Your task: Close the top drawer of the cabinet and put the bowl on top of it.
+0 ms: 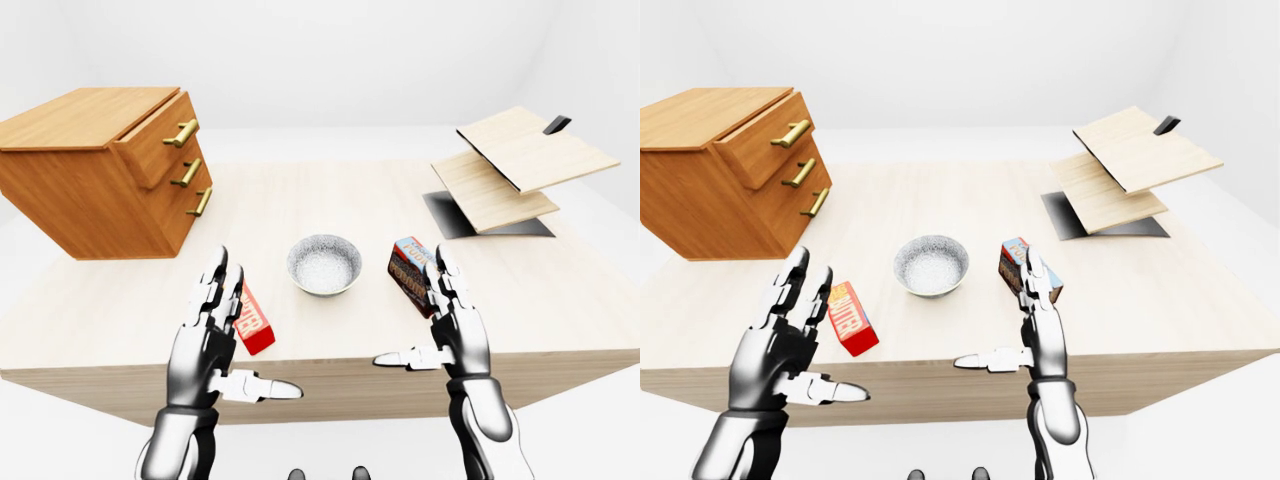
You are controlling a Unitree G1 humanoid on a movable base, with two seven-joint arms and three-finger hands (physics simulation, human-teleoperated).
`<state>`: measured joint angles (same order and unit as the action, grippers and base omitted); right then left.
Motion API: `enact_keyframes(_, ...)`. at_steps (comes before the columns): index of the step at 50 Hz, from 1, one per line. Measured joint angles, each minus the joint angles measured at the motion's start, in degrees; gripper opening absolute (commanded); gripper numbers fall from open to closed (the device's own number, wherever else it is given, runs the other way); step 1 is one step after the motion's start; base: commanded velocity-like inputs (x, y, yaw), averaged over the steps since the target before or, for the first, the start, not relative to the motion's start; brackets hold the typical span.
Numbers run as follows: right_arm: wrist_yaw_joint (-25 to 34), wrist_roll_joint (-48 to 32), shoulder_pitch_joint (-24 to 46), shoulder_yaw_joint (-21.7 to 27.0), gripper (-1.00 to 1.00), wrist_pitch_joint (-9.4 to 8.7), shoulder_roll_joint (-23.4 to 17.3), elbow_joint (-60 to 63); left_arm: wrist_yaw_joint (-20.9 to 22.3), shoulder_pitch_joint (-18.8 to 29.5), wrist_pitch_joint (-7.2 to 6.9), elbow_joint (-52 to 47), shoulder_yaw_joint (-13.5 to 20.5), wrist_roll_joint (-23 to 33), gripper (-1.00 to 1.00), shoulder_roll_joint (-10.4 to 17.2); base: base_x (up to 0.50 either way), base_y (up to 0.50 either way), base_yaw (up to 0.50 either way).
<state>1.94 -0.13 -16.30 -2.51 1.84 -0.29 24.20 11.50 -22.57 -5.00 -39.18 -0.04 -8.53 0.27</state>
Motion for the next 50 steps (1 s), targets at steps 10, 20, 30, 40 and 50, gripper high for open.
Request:
enact_keyframes(10,0.59,0.23,-0.49,-0.03,1.0,0.29,-0.05,0.53,0.6,-0.15,0.0,-0.93,0.37,-0.65,1.0,-0.12,0.21,0.0,0.0)
enact_keyframes(20,0.89,0.38,-0.6,0.07,1.0,0.47,-0.07,0.64,0.98,-0.17,0.0,-1.38,0.61,-0.87,1.0,-0.26,0.23,0.0,0.0)
enact_keyframes(30,1.14,0.47,-0.53,0.18,1.0,0.63,-0.04,0.49,1.17,-0.28,0.0,-1.44,0.53,-0.83,1.0,-0.31,0.23,0.0,0.0)
enact_keyframes(40,1.36,0.53,-0.59,0.11,1.0,0.77,-0.05,0.44,1.13,-0.41,0.0,-1.36,0.28,-0.73,1.0,-0.24,0.23,0.0,0.0)
enact_keyframes(50,1.53,0.75,-0.54,0.07,1.0,0.75,-0.06,0.41,1.09,-0.35,0.0,-1.27,0.22,-0.74,1.0,-0.17,0.11,0.0,0.0)
